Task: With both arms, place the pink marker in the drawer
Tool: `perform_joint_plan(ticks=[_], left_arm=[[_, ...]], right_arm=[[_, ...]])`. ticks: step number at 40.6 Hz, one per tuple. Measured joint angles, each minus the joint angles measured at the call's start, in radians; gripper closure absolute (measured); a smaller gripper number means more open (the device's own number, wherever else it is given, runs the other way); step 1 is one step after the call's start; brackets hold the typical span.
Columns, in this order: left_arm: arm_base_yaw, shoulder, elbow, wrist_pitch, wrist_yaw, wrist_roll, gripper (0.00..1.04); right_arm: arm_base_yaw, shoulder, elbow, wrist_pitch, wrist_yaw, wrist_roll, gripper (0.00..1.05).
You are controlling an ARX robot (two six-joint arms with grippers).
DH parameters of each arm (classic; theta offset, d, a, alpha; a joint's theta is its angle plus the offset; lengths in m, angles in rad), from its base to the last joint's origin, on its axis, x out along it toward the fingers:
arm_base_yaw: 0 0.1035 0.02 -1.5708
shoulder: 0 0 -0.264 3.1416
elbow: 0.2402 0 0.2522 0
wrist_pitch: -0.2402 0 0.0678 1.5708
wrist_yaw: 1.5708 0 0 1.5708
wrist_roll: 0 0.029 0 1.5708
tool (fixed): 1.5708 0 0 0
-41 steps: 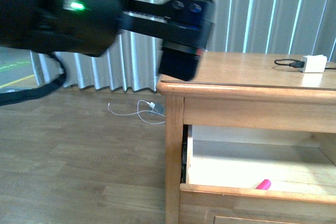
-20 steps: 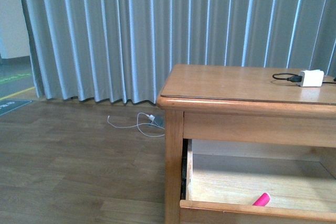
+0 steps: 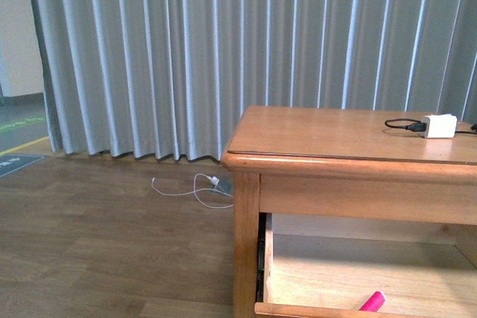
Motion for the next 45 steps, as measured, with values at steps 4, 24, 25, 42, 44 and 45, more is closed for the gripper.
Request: perform_joint_plan(ticks=[4, 24, 25, 42, 44, 45], left_arm=[[0.132, -0.032, -0.025, 0.003, 0.118, 0.009, 0.48], [0.151, -0.087, -0.1, 0.02, 0.131, 0.017, 1.01], [0.151, -0.089, -0.102, 0.02, 0.131, 0.017, 1.01], [0.152, -0.138, -0.135, 0.028, 0.134, 0.019, 1.01], [0.152, -0.138, -0.135, 0.028, 0.134, 0.019, 1.01], [0.152, -0.138, -0.135, 0.028, 0.134, 0.019, 1.01]], right_arm=[[0.0, 0.0, 0.0, 0.0, 0.0, 0.0, 0.09], [0.001, 0.0, 0.0, 0.0, 0.0, 0.0, 0.09], [0.001, 0.0, 0.0, 0.0, 0.0, 0.0, 0.09], [0.001, 0.0, 0.0, 0.0, 0.0, -0.001, 0.09], [0.001, 0.0, 0.0, 0.0, 0.0, -0.001, 0.09], [0.001, 0.0, 0.0, 0.0, 0.0, -0.001, 0.09]])
